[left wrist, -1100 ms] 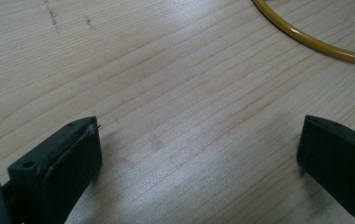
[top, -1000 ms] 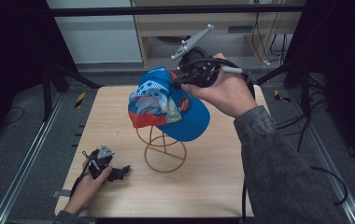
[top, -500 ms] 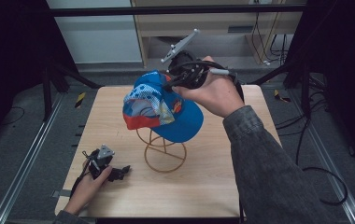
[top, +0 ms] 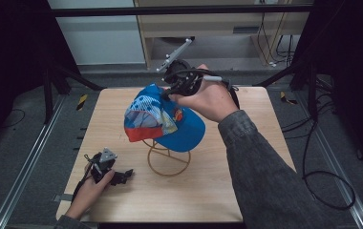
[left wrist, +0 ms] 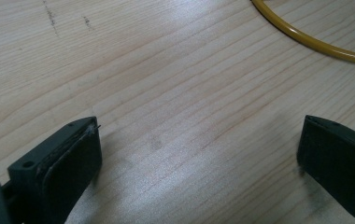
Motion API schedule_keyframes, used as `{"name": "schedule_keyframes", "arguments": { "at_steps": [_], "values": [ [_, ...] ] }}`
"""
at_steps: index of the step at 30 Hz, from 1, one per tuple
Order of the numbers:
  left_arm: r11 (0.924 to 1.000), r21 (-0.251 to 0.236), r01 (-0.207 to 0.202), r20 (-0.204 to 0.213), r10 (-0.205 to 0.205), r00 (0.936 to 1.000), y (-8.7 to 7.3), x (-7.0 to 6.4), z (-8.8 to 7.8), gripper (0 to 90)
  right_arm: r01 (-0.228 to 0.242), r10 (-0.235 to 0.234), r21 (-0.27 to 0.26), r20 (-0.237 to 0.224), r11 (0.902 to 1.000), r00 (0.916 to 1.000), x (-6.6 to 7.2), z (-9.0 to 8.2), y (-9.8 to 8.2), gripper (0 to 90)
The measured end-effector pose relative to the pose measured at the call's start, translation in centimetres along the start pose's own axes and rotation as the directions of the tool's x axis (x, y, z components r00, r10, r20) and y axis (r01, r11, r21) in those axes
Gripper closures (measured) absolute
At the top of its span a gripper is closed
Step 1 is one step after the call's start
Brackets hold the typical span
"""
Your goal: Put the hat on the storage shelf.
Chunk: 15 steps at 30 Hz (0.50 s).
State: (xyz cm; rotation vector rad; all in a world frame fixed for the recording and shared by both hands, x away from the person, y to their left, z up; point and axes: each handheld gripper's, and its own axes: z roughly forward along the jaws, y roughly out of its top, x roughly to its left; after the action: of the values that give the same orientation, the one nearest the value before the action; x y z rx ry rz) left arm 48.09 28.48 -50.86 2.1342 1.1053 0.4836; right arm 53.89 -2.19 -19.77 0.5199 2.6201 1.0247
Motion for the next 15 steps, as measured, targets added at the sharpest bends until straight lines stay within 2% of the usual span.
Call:
{"name": "schedule_keyframes", "arguments": {
  "at_steps": [15],
  "values": [
    [1.0,0.0,0.0,0.0,0.0,1.0,0.0,0.0,0.0,0.0,0.011,-0.01,0.026,-0.027,0.9996,0.9996,0.5,1.6,-0.1,90.0]
  ]
}}
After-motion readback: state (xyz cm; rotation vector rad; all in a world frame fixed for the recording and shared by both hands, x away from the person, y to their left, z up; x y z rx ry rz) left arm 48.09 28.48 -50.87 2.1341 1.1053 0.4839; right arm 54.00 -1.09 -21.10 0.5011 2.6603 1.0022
